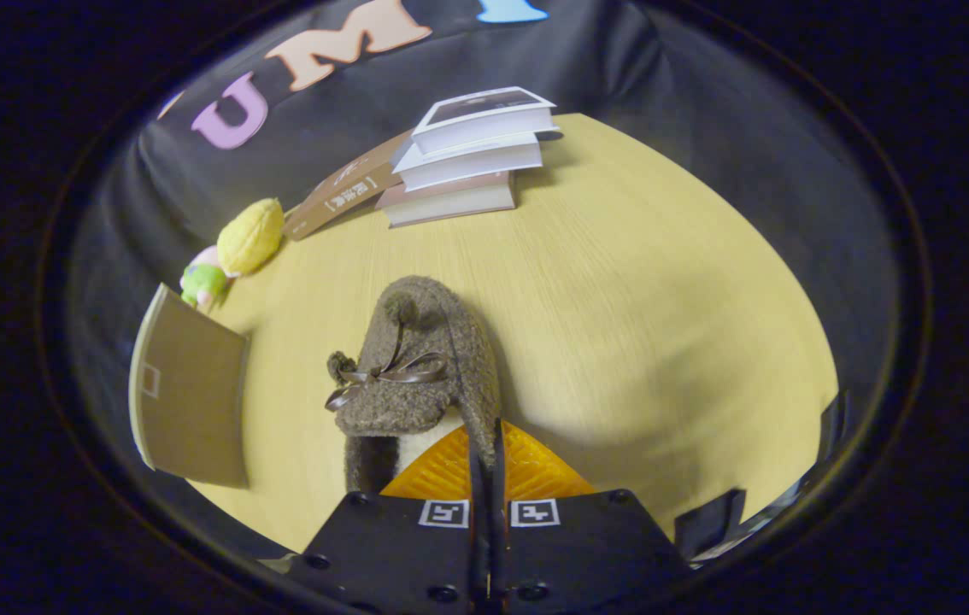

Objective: Open the storage box then place both shoes into the box .Put the left shoe in first, then the right shoe, with the right side of both shoes facing outward in a uniform manner.

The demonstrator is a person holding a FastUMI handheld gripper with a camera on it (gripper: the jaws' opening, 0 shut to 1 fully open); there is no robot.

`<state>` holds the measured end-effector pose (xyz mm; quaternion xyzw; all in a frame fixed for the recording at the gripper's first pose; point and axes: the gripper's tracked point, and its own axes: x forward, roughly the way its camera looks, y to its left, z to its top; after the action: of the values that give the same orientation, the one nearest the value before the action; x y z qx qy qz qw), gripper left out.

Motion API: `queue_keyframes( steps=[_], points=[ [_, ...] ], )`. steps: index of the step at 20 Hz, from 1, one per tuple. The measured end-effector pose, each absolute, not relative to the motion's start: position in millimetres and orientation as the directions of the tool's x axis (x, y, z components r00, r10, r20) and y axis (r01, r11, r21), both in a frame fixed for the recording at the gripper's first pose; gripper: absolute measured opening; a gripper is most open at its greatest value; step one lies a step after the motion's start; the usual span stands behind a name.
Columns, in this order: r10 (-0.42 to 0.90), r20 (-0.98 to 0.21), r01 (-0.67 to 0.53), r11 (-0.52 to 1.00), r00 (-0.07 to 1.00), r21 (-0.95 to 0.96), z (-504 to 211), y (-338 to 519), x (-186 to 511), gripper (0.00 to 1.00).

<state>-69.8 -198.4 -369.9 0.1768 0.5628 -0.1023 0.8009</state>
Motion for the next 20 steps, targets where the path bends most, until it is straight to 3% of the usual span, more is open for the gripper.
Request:
queue_keyframes(
  steps=[9,20],
  points=[
    [0.020,-0.929,0.479,0.852,0.371,0.210,-320.3,-165.0,-66.8,0.04],
    [0.085,-0.875,0.417,0.854,0.477,0.311,-242.3,-56.8,-29.1,0.04]
  ],
)
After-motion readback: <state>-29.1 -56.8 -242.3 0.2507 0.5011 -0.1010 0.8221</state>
